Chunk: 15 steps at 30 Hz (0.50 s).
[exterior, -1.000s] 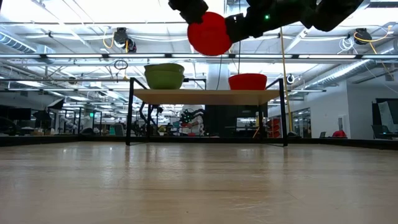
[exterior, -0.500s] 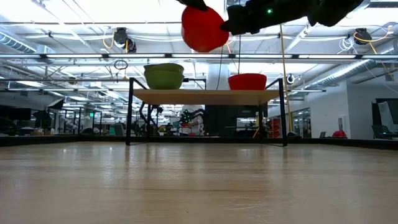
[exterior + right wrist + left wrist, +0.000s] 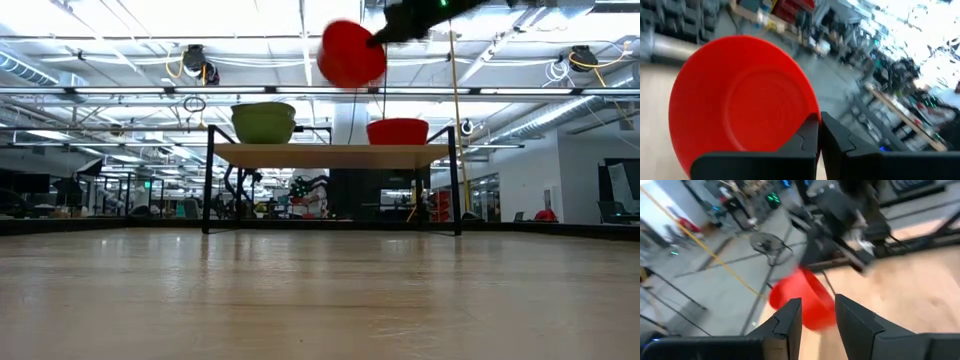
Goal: Pick & Place Mini bowls
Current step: Stack the red bowl on the red bowls on the shelf
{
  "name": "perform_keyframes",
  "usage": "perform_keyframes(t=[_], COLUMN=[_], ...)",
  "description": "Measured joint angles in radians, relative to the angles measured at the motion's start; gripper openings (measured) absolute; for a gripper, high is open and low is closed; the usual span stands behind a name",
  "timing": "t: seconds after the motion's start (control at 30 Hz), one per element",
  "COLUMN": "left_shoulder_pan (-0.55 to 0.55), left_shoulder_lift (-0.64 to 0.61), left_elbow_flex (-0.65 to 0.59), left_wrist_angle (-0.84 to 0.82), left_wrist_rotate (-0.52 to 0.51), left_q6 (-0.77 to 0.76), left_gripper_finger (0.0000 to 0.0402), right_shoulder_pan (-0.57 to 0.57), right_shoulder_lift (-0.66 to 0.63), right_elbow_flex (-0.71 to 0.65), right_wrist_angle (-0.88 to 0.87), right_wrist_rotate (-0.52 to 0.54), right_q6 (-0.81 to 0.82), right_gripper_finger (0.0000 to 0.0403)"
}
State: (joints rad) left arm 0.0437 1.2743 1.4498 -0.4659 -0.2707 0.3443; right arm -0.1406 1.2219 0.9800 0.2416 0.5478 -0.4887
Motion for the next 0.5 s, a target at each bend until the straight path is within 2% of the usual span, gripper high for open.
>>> perform_keyframes(t=[0.17,0.5], left_shoulder_pan=[0.018,0.021], left_shoulder_lift=[-0.012,-0.012], left_elbow_flex=[-0.001,-0.001], left_wrist_angle=[-0.124,-0.189], left_wrist_rotate=[0.089,0.096], left_q6=[-0.042,-0.044], left_gripper_finger=[0.0120,0.0120], right_shoulder_pan=[-0.120,-0.408], right_shoulder_lift=[0.009,0.182], right_elbow_flex=[0.231,0.664], right_wrist_angle=[-0.218,-0.664], right_wrist_rotate=[-0.129,-0.458], right_q6=[0.033,0.206], right_gripper_finger=[0.0001,0.0001])
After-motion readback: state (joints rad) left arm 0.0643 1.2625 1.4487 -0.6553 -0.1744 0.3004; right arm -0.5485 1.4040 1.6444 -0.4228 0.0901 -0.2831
